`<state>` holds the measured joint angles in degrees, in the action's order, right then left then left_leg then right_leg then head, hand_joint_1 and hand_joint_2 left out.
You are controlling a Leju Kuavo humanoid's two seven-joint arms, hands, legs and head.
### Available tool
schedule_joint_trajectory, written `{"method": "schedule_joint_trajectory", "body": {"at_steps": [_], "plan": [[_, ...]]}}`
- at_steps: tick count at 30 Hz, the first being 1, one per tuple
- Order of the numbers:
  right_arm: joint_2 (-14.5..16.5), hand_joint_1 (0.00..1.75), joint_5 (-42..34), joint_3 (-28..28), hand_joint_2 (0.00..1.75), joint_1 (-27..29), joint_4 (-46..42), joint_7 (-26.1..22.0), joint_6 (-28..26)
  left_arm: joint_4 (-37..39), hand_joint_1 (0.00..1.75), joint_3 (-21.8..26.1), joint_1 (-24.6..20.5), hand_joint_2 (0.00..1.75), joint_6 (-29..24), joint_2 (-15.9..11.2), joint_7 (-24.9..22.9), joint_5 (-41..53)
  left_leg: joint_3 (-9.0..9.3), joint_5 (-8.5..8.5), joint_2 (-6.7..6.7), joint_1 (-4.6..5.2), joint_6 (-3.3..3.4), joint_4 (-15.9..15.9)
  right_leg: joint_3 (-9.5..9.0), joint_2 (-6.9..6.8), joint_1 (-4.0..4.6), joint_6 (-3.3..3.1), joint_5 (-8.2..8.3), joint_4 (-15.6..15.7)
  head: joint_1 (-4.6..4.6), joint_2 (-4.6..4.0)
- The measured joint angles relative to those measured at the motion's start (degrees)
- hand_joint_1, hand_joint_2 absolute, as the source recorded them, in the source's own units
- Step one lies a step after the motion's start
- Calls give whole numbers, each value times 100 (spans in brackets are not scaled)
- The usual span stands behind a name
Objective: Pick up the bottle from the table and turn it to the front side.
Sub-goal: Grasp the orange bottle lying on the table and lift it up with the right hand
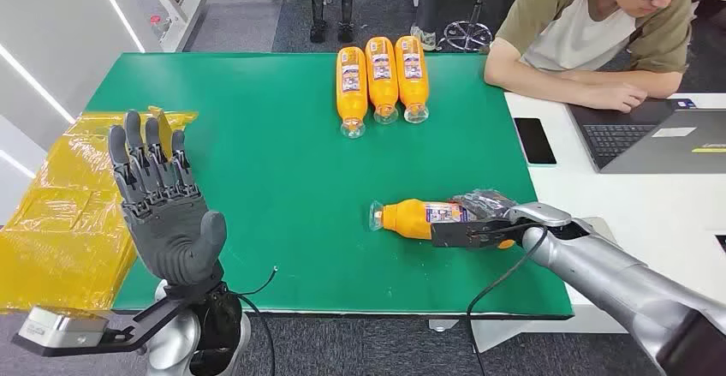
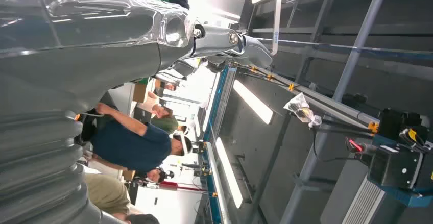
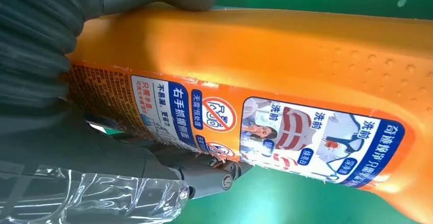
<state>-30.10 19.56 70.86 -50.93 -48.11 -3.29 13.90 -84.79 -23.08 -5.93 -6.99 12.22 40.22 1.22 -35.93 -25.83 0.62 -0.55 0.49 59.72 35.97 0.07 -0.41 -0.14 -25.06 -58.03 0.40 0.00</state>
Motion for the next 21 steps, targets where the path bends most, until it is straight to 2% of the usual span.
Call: {"method": "schedule_joint_trajectory", "body": {"at_steps": [4, 6, 9, 12, 17, 21], "plan": [[7, 175, 25, -108, 175, 82, -3, -28, -238, 10, 0, 0, 0, 175, -12, 0, 0, 3, -1, 0, 1, 0, 0, -1, -1, -2, 1, 0, 0, 0, -1, 0], [38, 175, 96, -251, 175, 218, -13, -44, -674, 10, 0, 0, 4, 175, -47, 0, 0, 14, -3, 0, 2, -1, 0, -1, -1, -3, 1, 0, 0, -1, 1, 0], [155, 175, 255, -622, 175, 507, -72, -84, -1602, 10, 0, 0, 22, 175, -116, -2, 0, 34, -3, 0, 0, -1, 0, -2, -1, -1, 1, 0, 0, -1, 0, -1], [296, 175, 332, -972, 175, 723, -158, -141, -2134, 10, 0, 0, 36, 175, -168, -2, 0, 54, -2, -1, 1, -1, 0, -3, 0, -1, 2, 0, -1, -1, -1, -1], [629, 175, 148, -1784, 175, 1022, -422, -840, -3524, 42, 0, 0, 45, 175, -326, 0, 0, 50, -4, 0, -2, -2, -1, -4, 2, 1, 2, 0, -1, -4, -1, 0], [917, 175, 2, -2336, 175, 1112, -627, -1335, -4044, 64, 0, 0, 42, 175, -469, 0, 0, 9, -2, 0, -4, -3, -1, -4, 2, 2, 3, -1, -2, -4, 0, 0]]}}
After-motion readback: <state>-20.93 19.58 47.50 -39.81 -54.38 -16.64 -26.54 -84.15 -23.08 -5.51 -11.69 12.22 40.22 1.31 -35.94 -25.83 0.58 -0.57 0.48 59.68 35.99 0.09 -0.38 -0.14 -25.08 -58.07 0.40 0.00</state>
